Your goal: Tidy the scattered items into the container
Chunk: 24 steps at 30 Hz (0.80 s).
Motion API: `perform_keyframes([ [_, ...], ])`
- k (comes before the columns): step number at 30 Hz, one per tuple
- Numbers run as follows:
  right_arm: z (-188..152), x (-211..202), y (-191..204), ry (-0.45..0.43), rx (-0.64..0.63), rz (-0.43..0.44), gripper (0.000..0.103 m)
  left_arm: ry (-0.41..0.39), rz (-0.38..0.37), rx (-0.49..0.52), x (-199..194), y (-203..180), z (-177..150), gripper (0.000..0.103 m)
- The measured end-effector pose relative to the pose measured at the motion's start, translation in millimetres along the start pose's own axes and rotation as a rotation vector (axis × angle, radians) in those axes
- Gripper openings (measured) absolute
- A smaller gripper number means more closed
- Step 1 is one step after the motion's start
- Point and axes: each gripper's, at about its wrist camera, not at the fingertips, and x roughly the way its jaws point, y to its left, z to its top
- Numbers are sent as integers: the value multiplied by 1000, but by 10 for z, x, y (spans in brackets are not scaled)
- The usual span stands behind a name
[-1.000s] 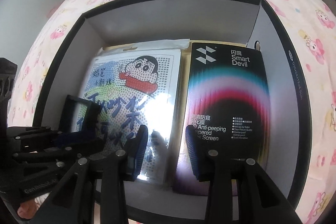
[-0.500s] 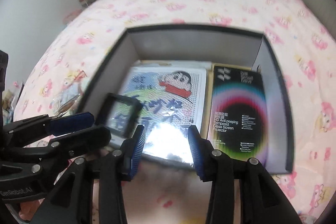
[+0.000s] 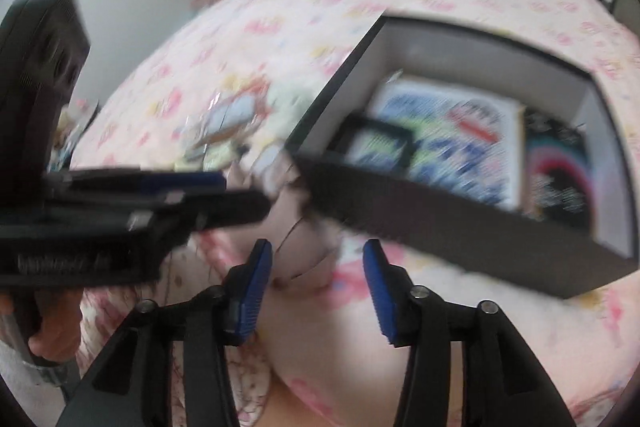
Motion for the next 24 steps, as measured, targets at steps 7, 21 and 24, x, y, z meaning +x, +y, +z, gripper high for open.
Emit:
perform_keyframes([
  [7, -41, 627, -155, 124, 164, 38, 46, 73, 188, -158, 503, 546, 5, 53],
  [21, -208, 114, -451, -31, 142, -43, 5, 101, -111, 125, 427, 111, -271, 15],
  [24, -312, -7, -639, -34, 210, -94, 5, 91, -143, 97, 398, 150, -263, 20],
])
